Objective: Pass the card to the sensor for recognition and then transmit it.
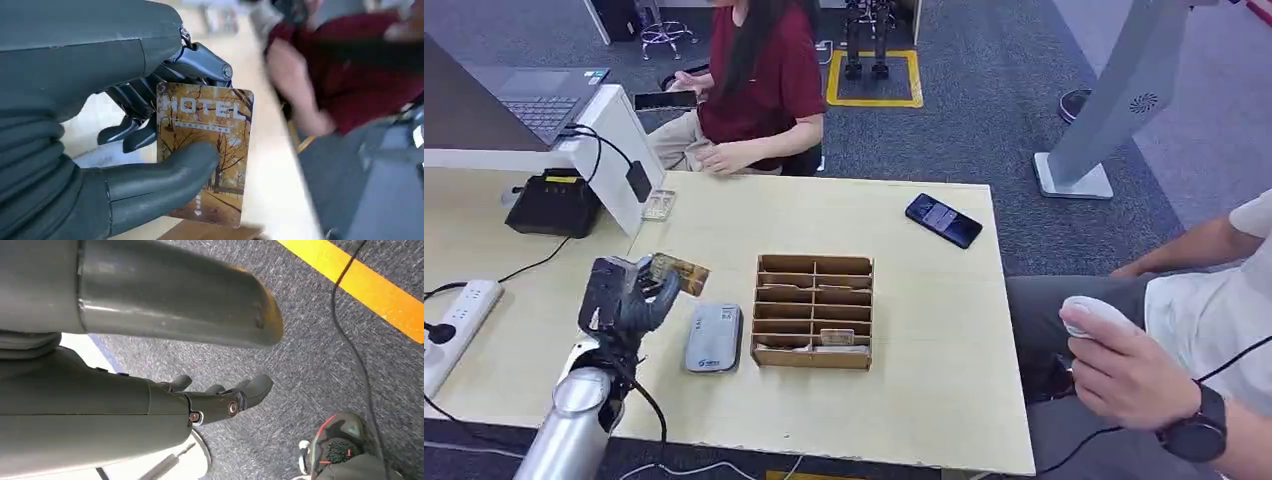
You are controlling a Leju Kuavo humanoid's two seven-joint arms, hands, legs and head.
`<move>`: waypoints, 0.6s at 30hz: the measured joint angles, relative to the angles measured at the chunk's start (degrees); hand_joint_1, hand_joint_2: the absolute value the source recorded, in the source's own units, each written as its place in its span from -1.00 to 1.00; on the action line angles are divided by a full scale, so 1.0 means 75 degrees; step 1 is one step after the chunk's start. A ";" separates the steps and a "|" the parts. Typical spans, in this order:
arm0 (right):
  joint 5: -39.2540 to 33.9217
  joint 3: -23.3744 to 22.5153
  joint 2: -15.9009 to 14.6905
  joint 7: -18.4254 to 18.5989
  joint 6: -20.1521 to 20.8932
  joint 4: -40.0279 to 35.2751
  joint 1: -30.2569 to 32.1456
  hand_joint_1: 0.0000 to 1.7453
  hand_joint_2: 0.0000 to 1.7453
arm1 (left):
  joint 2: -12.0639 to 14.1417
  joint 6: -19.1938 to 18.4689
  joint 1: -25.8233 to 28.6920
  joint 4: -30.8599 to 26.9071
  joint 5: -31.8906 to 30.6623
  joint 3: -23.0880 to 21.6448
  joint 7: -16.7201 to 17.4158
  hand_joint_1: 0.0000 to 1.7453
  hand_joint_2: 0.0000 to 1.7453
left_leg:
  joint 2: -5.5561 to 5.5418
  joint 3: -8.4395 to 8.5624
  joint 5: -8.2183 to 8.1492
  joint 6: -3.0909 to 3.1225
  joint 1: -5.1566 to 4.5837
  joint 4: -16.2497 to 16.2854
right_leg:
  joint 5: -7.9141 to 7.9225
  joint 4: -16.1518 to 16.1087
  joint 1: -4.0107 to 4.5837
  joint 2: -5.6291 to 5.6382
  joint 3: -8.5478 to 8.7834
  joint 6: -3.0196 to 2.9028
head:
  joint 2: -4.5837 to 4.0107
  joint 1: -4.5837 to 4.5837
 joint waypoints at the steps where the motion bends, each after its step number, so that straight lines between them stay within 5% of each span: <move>1: 0.0044 0.0023 0.0000 -0.0040 0.0012 0.0000 0.0013 -1.00 -1.00 | 0.0107 0.0624 -0.0132 -0.0145 -0.0540 0.0029 -0.0223 1.00 1.00 | -0.0001 -0.0008 0.0007 0.0003 0.0002 0.0001 | 0.0001 0.0002 0.0001 -0.0002 -0.0011 -0.0001 | 0.0003 -0.0003; 4: 0.0134 0.0070 -0.0003 -0.0169 0.0155 0.0000 -0.0025 -1.00 -1.00 | 0.0531 0.2434 -0.1004 -0.0125 -0.3936 -0.0117 -0.0527 1.00 1.00 | -0.0001 -0.0058 0.0034 -0.0013 0.0013 0.0004 | 0.0028 0.0006 0.0007 -0.0003 -0.0056 -0.0016 | 0.0000 0.0003; 7: 0.0134 0.0111 -0.0006 -0.0169 0.0204 0.0000 -0.0066 -1.00 -1.00 | 0.0803 0.2514 -0.1743 0.0024 -0.6599 -0.0285 -0.0515 1.00 1.00 | -0.0010 -0.0057 0.0040 -0.0006 -0.0001 0.0003 | 0.0029 0.0016 0.0002 -0.0012 -0.0056 -0.0014 | 0.0000 0.0000; 18: 0.0131 0.0175 -0.0009 -0.0154 0.0207 0.0000 -0.0052 -1.00 -1.00 | 0.1125 0.2575 -0.2383 0.0429 -0.6005 -0.0548 -0.0360 1.00 1.00 | 0.0032 -0.0076 0.0045 -0.0007 0.0000 0.0004 | 0.0056 0.0016 0.0002 0.0028 -0.0093 -0.0025 | 0.0003 0.0003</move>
